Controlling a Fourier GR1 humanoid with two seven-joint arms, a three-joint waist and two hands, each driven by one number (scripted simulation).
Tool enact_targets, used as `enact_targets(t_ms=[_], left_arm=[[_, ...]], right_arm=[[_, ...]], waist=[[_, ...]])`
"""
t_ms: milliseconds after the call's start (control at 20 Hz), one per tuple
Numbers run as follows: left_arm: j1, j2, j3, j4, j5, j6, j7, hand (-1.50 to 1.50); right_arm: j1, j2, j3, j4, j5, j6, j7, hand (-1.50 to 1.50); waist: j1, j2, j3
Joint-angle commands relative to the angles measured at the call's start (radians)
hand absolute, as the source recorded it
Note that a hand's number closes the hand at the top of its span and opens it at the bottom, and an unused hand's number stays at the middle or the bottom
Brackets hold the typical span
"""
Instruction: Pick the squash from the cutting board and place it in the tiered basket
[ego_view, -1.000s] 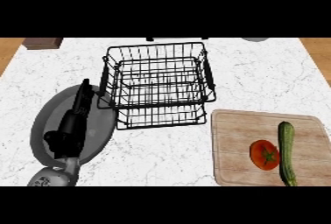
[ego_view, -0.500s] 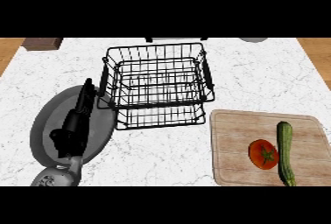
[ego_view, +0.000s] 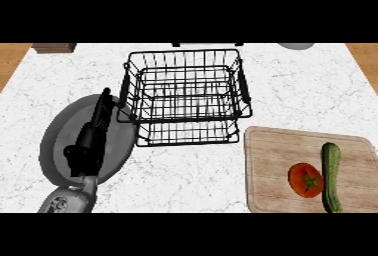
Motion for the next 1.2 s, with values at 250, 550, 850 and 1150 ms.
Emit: enact_targets(t_ms=[250,550,850,1150], left_arm=[[0.012,-0.008,0.024,-0.041,-0.033,-0.017,0.034,0.00],[0.010,-0.052,0.003,-0.032,-0.053,-0.033,0.049,0.00],[-0.026,-0.082,0.009,-0.030,-0.093,-0.023,0.064,0.00],[0.006,-0.107,0.025,0.009,-0.102,-0.039,0.015,0.00]], right_arm=[[0.065,0.117,0.012,-0.186,0.160,0.092,0.030,-1.50],[0.029,0.106,0.048,-0.154,0.222,0.138,0.087,-1.50],[0.015,0.133,0.103,-0.110,0.461,0.081,-0.046,-1.50],[0.073,0.128,0.054,-0.086,0.584,0.044,-0.195,-1.50]], waist=[[0.008,0.000,0.000],[0.013,0.003,0.000],[0.015,0.003,0.001],[0.009,0.002,0.001]])
